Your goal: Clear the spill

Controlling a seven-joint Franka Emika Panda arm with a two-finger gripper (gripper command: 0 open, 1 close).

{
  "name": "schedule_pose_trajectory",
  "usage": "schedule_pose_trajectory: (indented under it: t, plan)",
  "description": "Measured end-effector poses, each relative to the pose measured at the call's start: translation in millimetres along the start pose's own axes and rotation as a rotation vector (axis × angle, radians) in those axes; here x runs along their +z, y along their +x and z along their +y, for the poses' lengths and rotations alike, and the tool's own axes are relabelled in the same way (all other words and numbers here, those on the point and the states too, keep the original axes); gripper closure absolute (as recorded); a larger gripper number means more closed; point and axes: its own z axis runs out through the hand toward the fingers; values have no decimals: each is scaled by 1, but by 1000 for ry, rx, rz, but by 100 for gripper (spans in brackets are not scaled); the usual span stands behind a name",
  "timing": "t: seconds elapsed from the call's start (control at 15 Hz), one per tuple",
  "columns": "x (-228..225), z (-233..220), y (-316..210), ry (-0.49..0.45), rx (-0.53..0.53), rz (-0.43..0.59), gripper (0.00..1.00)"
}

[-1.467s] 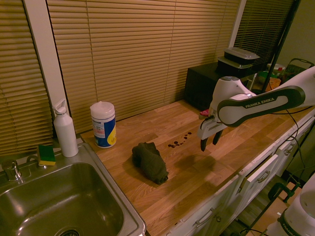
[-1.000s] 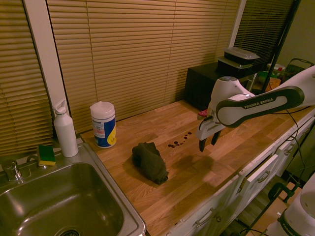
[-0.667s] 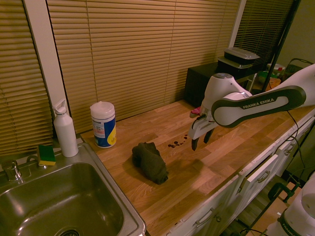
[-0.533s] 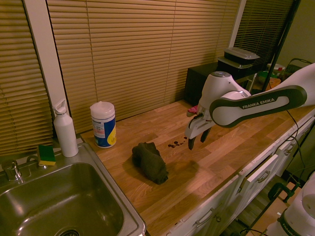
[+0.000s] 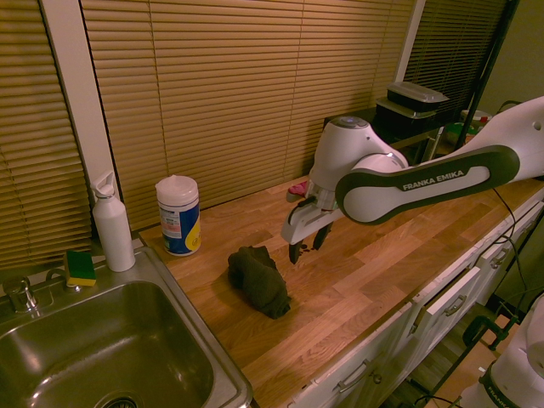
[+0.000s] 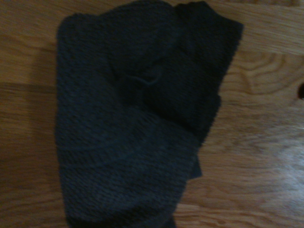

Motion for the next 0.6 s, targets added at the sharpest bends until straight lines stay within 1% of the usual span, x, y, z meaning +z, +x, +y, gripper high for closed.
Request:
schedule_pose_trajectory:
  t: [0.33,0.6]
  plan:
    - [14,-53,-22,16,-3,5,0]
    - [41,-81,-12,26,41,52,0]
